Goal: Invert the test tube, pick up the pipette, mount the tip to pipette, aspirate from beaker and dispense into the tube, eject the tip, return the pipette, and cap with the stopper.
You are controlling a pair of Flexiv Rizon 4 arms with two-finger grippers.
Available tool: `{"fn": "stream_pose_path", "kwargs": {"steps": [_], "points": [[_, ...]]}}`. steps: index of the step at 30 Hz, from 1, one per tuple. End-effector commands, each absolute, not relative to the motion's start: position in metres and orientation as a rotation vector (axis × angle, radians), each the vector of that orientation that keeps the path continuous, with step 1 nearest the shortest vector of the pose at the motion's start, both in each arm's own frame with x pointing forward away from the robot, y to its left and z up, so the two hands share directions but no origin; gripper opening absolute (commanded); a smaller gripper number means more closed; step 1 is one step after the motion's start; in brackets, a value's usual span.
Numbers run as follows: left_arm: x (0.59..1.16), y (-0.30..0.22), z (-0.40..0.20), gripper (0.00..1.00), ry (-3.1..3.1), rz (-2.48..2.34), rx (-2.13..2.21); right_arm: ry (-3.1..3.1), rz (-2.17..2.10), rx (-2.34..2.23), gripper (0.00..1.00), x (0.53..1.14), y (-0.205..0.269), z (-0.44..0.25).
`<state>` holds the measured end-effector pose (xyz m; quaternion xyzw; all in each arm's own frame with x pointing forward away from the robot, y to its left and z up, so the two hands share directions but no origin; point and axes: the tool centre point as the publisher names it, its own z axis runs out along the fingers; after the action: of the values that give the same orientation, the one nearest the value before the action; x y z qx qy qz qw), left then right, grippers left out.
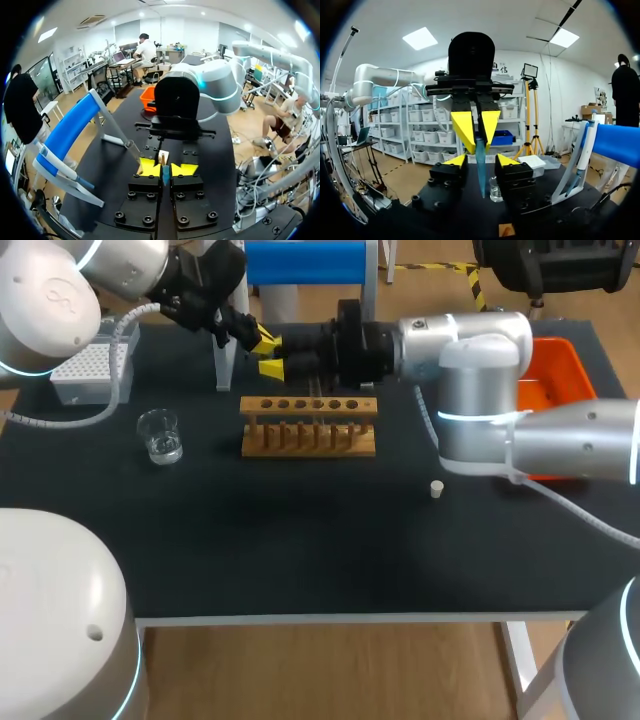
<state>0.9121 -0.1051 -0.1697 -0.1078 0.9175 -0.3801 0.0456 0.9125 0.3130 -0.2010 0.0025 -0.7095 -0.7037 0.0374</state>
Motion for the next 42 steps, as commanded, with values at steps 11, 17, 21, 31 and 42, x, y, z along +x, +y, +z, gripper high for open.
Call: {"fn": "stream_pose_path", "kwargs": {"steps": [11, 17, 21, 31, 42], "points": [[0.913, -0.105, -0.169, 0.0, 2.807, -1.156, -0.331, -2.181, -2.155, 0.018, 0.0, 0.917, 0.308, -0.203], [0.913, -0.105, -0.169, 0.0, 2.807, -1.156, -0.331, -2.181, -2.148, 0.023, 0.0, 0.917, 0.306, -0.203], [0.913, -0.105, -0.169, 1.0, 2.807, -1.156, -0.331, -2.178, -2.133, 0.023, 0.0, 0.915, 0.302, -0.204], [0.913, -0.105, -0.169, 1.0, 2.807, -1.156, -0.331, -2.165, -2.109, 0.015, 0.0, 0.899, 0.247, -0.196], [0.913, -0.105, -0.169, 1.0, 2.807, -1.156, -0.331, -2.172, -2.111, -0.025, 0.0, 0.868, 0.145, -0.19]]}}
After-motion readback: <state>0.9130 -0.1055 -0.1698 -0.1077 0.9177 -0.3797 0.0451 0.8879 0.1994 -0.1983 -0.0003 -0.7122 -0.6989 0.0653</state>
